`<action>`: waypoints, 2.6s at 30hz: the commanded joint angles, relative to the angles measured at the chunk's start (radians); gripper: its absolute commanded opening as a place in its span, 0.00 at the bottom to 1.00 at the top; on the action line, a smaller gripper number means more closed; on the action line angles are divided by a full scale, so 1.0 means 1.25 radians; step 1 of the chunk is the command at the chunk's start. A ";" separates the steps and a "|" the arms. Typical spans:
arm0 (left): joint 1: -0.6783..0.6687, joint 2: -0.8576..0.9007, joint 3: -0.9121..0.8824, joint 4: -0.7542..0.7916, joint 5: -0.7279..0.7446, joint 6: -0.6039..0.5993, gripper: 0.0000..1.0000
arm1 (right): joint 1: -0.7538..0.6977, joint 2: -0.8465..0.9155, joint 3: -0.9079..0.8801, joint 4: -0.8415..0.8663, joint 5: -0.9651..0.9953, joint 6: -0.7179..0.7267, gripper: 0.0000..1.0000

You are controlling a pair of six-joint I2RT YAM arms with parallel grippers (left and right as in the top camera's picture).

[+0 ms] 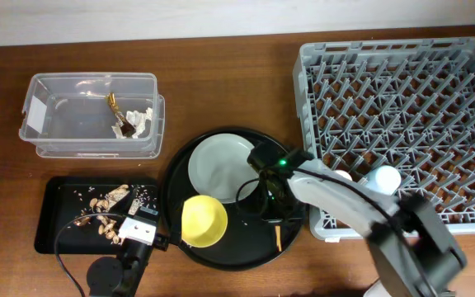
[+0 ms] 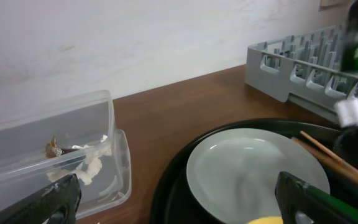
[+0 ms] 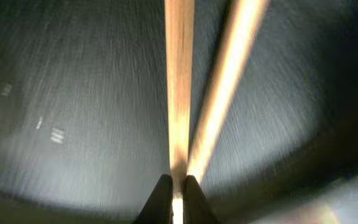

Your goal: Sort waste into correct bins and load items into the dishwasher rack

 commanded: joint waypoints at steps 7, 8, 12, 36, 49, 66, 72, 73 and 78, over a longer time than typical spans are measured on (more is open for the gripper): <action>0.005 -0.007 -0.009 0.002 0.009 0.013 0.99 | -0.116 -0.244 0.117 -0.035 0.345 -0.162 0.04; 0.005 -0.007 -0.009 0.002 0.009 0.013 0.99 | -0.147 -0.243 0.117 -0.012 0.381 -0.212 0.04; 0.005 -0.007 -0.009 0.002 0.009 0.013 0.99 | -0.263 -0.193 0.117 0.092 0.395 -0.269 0.04; 0.005 -0.007 -0.009 0.002 0.009 0.013 0.99 | -0.038 -0.172 0.005 -0.026 0.050 -0.118 0.44; 0.005 -0.007 -0.009 0.002 0.009 0.013 0.99 | -0.038 -0.056 -0.094 0.132 0.084 -0.067 0.38; 0.005 -0.007 -0.009 0.002 0.009 0.013 1.00 | -0.103 -0.241 0.186 -0.026 0.282 -0.138 0.04; 0.005 -0.007 -0.009 0.002 0.009 0.013 0.99 | -0.256 -0.198 0.194 0.037 0.335 -0.246 0.04; 0.005 -0.007 -0.009 0.002 0.009 0.013 0.99 | -0.272 -0.169 0.194 0.044 0.328 -0.265 0.04; 0.005 -0.007 -0.009 0.002 0.009 0.013 0.99 | -0.298 -0.055 0.196 0.041 0.302 -0.302 0.24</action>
